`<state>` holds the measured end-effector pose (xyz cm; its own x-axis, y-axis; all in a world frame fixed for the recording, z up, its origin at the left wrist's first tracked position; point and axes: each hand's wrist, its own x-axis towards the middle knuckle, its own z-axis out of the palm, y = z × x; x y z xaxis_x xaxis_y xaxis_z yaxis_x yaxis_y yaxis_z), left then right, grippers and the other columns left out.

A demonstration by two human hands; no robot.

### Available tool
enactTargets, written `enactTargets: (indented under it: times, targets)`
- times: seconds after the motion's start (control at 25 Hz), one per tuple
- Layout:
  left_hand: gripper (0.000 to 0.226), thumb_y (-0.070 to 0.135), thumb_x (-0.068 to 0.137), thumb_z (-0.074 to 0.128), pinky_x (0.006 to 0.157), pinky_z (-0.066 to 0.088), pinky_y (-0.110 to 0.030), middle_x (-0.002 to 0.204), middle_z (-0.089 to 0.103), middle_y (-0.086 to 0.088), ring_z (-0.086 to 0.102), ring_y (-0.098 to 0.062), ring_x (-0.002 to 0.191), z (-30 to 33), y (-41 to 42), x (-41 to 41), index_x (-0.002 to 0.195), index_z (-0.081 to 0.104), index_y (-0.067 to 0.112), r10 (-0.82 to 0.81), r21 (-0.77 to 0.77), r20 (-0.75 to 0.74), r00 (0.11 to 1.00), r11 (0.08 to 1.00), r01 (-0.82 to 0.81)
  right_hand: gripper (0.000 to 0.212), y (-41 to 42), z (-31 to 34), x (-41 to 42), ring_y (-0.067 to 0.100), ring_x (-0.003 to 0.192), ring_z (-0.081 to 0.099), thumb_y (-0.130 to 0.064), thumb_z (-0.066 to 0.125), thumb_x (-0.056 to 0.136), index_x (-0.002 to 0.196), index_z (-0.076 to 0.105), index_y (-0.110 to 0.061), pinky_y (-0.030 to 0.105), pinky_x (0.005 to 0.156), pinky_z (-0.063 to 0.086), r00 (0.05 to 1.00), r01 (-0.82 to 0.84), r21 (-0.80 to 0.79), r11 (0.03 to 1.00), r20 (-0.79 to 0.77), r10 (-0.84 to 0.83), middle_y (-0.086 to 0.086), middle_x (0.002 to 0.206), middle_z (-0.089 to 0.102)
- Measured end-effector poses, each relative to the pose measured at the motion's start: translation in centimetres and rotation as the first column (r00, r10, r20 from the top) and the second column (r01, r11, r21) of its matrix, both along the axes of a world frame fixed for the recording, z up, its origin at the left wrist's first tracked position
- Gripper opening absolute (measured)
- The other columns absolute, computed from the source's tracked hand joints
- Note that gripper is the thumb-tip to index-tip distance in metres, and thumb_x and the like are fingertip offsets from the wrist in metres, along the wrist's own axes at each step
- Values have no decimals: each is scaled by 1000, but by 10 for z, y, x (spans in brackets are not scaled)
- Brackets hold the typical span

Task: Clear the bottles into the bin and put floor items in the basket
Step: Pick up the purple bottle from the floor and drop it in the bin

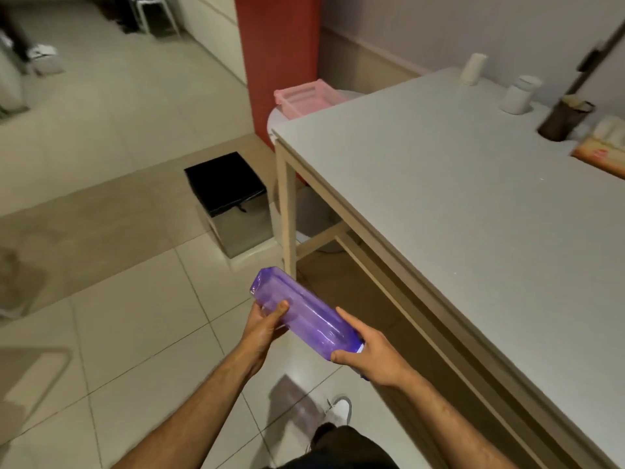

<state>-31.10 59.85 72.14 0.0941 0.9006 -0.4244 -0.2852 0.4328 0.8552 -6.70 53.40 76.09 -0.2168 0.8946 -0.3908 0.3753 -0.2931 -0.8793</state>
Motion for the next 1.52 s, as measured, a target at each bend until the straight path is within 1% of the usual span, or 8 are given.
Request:
enactTargets:
  times: [0.16, 0.28, 0.48, 0.68, 0.92, 1.08, 1.36, 1.52]
  targets:
    - [86, 36, 67, 86, 75, 60, -30, 125, 67, -8, 69, -28, 110, 12, 43, -24, 141, 45, 23, 269, 40, -33, 963, 963, -268, 90, 72, 6, -7, 30, 113, 63, -43, 89, 66, 143, 42, -56, 49, 86, 60, 992, -126, -29, 992, -22, 126, -18, 132, 54]
    - [76, 32, 69, 85, 74, 59, -27, 121, 71, -8, 71, -24, 107, 15, 68, -44, 137, 52, 21, 339, 47, -45, 940, 940, -337, 83, 121, 11, -14, 23, 111, 65, -44, 89, 66, 131, 42, -71, 48, 86, 60, 975, -222, -28, 975, -9, 222, -20, 132, 54]
    - [61, 26, 79, 81, 82, 57, -33, 115, 74, -2, 71, -22, 106, 9, 91, -86, 135, 55, 23, 422, 1, -102, 901, 906, -424, 87, 182, 10, -51, 16, 110, 66, -44, 91, 64, 135, 44, -64, 46, 84, 62, 944, -329, -58, 942, 14, 331, -17, 135, 54]
    - [54, 20, 86, 77, 77, 53, -30, 113, 75, -1, 72, -18, 99, 1, 144, -151, 135, 55, 23, 449, -37, -130, 884, 889, -457, 91, 238, -3, -116, 38, 112, 64, -42, 92, 64, 142, 46, -52, 57, 84, 58, 944, -330, -86, 940, -3, 331, -14, 136, 54]
    - [54, 35, 90, 72, 90, 58, -48, 125, 68, -5, 72, -26, 105, -9, 236, -250, 139, 50, 28, 415, -81, -103, 904, 902, -424, 92, 310, -7, -216, 31, 106, 68, -45, 91, 62, 141, 46, -52, 51, 77, 62, 961, -275, -100, 956, -5, 276, -13, 136, 50]
    - [53, 32, 90, 74, 86, 61, -46, 123, 68, -5, 73, -25, 102, -2, 287, -288, 137, 50, 29, 411, -73, -107, 905, 905, -420, 87, 348, -3, -260, 19, 104, 69, -48, 90, 63, 136, 45, -59, 39, 70, 64, 960, -279, -97, 955, -7, 280, -15, 134, 49]
    - [49, 25, 95, 69, 88, 60, -43, 122, 66, -8, 73, -27, 100, -8, 368, -329, 139, 48, 24, 385, -92, -165, 908, 911, -403, 96, 440, -9, -298, 19, 119, 59, -50, 89, 63, 147, 42, -45, 40, 85, 62, 951, -305, -110, 946, 14, 308, -13, 139, 46]
    - [55, 30, 93, 70, 92, 58, -45, 125, 65, -9, 72, -29, 103, -6, 421, -354, 142, 46, 20, 379, -84, -175, 909, 914, -397, 88, 511, -10, -319, 16, 121, 56, -53, 88, 61, 137, 44, -58, 38, 87, 62, 933, -359, -116, 926, -17, 360, -20, 136, 48]
